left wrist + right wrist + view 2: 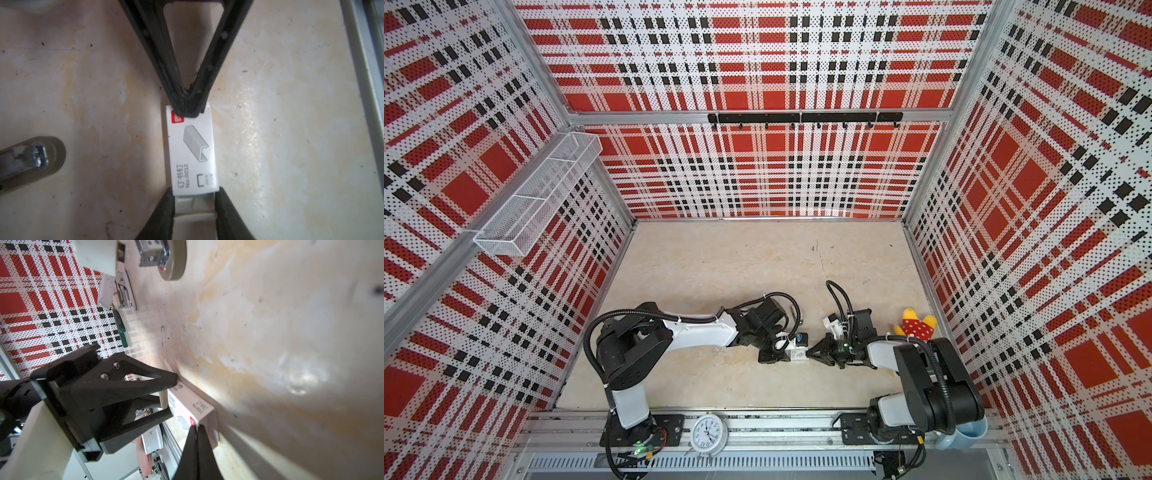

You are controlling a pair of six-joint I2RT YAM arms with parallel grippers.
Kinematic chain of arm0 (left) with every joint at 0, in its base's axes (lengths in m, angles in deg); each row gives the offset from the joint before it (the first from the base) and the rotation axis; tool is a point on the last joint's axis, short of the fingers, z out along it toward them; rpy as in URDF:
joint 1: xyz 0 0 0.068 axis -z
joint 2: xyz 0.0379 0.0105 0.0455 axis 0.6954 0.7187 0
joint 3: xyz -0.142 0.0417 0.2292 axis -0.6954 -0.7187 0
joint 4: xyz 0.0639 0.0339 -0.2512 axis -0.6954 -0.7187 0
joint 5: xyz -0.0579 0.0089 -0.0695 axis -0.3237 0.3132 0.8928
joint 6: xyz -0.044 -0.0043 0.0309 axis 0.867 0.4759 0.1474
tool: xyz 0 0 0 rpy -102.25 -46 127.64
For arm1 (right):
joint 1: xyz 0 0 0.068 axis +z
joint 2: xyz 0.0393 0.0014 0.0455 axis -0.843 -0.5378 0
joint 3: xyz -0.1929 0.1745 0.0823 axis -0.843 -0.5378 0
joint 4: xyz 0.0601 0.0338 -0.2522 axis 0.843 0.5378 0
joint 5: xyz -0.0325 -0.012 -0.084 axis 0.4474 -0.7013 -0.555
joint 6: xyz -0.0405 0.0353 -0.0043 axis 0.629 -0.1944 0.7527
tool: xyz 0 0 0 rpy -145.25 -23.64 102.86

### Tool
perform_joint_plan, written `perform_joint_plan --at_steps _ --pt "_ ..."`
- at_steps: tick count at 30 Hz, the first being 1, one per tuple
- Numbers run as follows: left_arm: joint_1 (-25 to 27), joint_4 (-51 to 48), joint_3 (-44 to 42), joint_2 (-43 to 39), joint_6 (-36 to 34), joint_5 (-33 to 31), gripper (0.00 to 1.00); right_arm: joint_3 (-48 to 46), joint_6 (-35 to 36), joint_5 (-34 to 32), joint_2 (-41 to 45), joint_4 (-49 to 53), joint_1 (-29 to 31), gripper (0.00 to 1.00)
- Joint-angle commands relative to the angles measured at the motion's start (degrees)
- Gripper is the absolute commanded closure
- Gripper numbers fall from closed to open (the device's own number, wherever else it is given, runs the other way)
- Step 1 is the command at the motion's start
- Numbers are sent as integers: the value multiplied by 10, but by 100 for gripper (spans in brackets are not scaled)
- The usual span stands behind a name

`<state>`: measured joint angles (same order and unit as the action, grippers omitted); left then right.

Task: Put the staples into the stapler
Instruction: 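Slide the box sleeve off the staple tray with the right gripper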

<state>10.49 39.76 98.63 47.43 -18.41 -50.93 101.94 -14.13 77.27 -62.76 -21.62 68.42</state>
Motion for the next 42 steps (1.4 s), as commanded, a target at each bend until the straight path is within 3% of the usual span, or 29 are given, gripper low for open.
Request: perform_joint_plan --at_steps 1,30,42 --pt "-7 -45 -6 21 -6 -7 65 -7 0 -13 -7 -21 3 99" --pt "-22 -77 -2 8 -15 -5 68 -9 2 -59 32 15 3 100" --pt "-22 -84 4 10 -18 -6 68 -5 17 -96 94 83 -12 100"
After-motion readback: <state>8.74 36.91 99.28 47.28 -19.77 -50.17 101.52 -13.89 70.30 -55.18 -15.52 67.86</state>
